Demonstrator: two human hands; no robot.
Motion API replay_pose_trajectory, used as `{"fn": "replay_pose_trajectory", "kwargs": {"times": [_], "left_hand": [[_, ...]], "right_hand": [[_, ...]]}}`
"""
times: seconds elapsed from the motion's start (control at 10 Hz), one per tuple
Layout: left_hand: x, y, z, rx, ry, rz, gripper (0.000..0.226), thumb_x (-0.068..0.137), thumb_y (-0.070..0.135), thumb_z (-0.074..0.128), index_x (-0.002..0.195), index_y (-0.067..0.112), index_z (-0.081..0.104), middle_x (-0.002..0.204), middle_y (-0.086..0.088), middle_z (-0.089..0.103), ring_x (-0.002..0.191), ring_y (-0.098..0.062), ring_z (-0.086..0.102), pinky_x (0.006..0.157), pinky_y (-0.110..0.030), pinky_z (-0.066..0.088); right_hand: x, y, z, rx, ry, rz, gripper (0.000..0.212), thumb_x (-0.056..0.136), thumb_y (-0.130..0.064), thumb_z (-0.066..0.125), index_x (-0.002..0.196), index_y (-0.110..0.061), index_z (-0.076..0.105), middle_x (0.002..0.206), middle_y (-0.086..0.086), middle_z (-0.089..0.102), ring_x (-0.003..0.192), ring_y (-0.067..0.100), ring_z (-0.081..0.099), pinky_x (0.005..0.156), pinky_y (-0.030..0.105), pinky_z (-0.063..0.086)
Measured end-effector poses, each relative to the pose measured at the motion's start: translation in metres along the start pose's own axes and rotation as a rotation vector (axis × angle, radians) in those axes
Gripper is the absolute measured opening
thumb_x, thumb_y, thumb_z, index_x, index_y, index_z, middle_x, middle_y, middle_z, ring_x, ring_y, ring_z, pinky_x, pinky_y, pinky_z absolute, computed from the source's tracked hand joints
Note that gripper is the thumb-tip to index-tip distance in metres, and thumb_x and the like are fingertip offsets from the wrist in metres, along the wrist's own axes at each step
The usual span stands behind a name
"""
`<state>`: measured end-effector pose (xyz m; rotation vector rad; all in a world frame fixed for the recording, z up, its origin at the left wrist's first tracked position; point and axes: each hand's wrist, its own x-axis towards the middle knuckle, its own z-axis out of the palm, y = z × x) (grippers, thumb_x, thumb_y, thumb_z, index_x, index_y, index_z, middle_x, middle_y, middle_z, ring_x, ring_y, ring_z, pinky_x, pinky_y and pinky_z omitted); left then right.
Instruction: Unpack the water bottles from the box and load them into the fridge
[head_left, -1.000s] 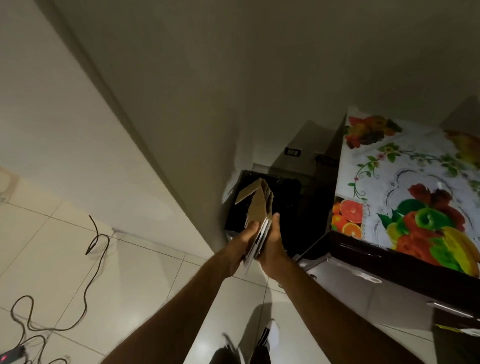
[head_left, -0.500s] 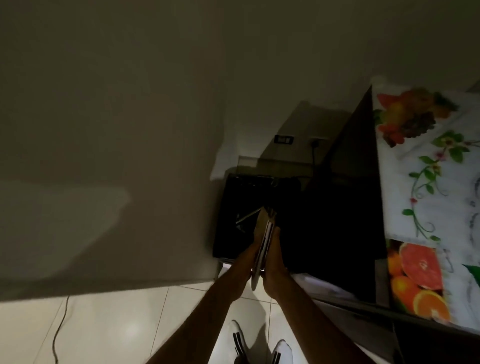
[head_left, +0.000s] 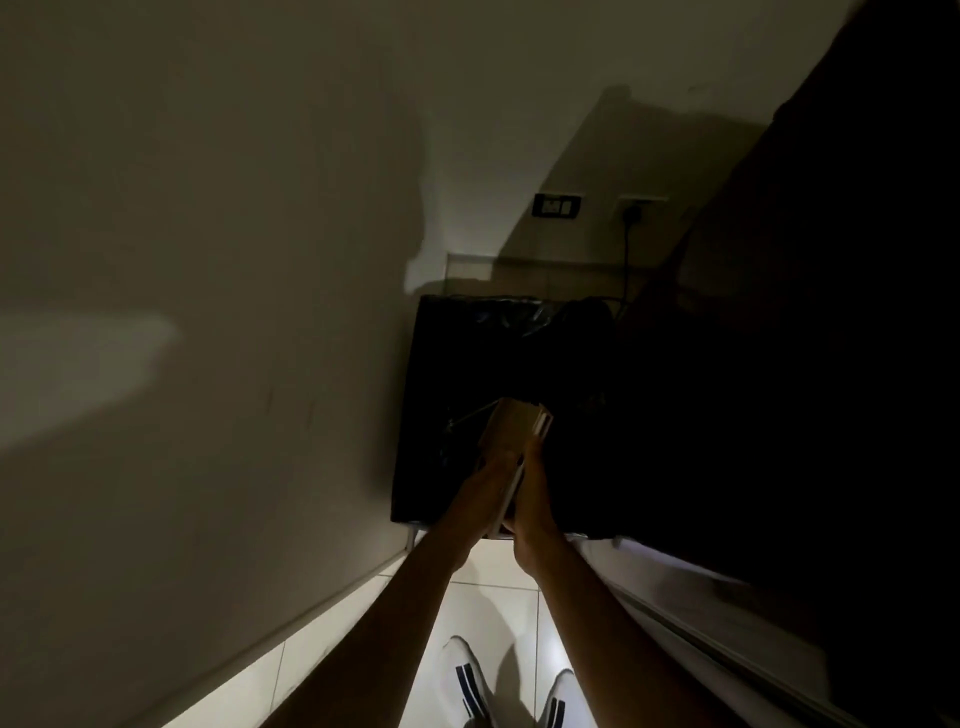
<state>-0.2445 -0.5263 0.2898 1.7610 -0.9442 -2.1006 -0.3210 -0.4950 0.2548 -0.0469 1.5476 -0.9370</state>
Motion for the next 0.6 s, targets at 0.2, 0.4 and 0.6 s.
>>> {"fn": "replay_pose_trajectory", "kwargs": {"times": [0.2,0.4,0.6], "left_hand": [[0.042,-0.029,-0.003,0.125,-0.074,0.010,0.031,0.107,0.025,0.043,0.130,0.011,0.058,0.119,-0.007,0.065,0.110,-0.016,0.062,0.075,-0.014,0.050],[0.053,-0.041,-0.004,0.283,0.001,0.100,0.027,0.105,0.024,0.046,0.099,0.011,0.069,0.086,-0.005,0.070,0.084,-0.018,0.069,0.071,-0.025,0.055],[-0.007,-0.015,0.003,0.171,-0.043,0.166,0.020,0.104,0.011,0.047,0.100,0.017,0.065,0.085,0.010,0.069,0.076,0.005,0.068,0.067,-0.010,0.051]], "right_hand": [[0.062,0.043,-0.003,-0.005,0.077,0.029,0.071,0.081,-0.079,0.047,0.137,-0.037,0.049,0.125,0.003,0.065,0.110,0.023,0.066,0.094,0.050,0.055],[0.073,0.052,-0.017,-0.061,0.015,0.027,0.075,0.073,-0.076,0.052,0.136,-0.035,0.052,0.120,0.005,0.068,0.108,0.022,0.067,0.093,0.045,0.056],[0.027,0.035,-0.023,-0.016,-0.026,0.048,0.082,0.068,-0.082,0.064,0.122,-0.021,0.057,0.119,0.001,0.065,0.116,0.021,0.061,0.098,0.044,0.051]]}}
